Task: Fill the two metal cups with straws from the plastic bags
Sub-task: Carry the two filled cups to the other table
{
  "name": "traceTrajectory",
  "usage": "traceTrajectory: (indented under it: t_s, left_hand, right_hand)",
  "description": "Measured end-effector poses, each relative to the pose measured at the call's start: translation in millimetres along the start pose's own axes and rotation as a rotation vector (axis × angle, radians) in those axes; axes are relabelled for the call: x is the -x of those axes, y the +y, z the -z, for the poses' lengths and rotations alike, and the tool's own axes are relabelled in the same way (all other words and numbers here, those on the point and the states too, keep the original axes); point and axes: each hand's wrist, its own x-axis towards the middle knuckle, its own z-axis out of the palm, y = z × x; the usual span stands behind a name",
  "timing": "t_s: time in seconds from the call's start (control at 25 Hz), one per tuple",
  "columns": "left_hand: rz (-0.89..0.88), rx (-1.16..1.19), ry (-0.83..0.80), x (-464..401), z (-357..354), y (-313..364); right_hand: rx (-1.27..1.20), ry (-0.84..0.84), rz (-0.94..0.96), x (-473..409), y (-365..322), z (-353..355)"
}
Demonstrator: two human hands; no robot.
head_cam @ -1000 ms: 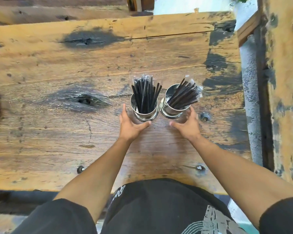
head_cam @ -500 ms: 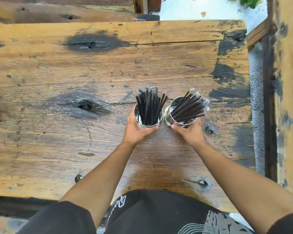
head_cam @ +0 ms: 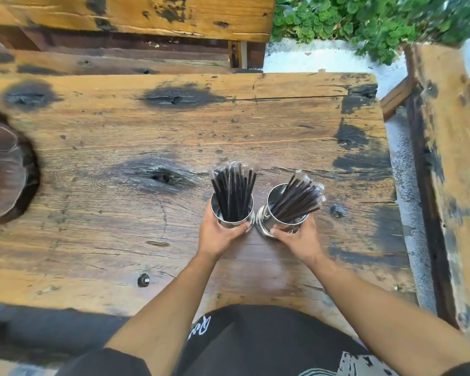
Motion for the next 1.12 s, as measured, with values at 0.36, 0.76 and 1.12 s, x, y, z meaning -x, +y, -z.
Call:
traceTrajectory:
  t_s: [0.36, 0.76, 1.12]
  left_hand:
    - [0.003, -0.041, 0.172, 82.7, 57.0, -20.4]
    - [0.171, 0.045, 0.518, 184.3, 139.4, -54.3]
    - [0.286, 0.136, 0.867, 240.1, 246.1, -112.5]
  right_hand:
    - [0.014, -0.001, 0.100, 64.5, -21.8, -26.1]
    - [0.154, -0.408, 0.281, 99.4, -49.9, -113.8]
    - [0.370, -0.607, 0.399, 145.4, -100.9, -250.0]
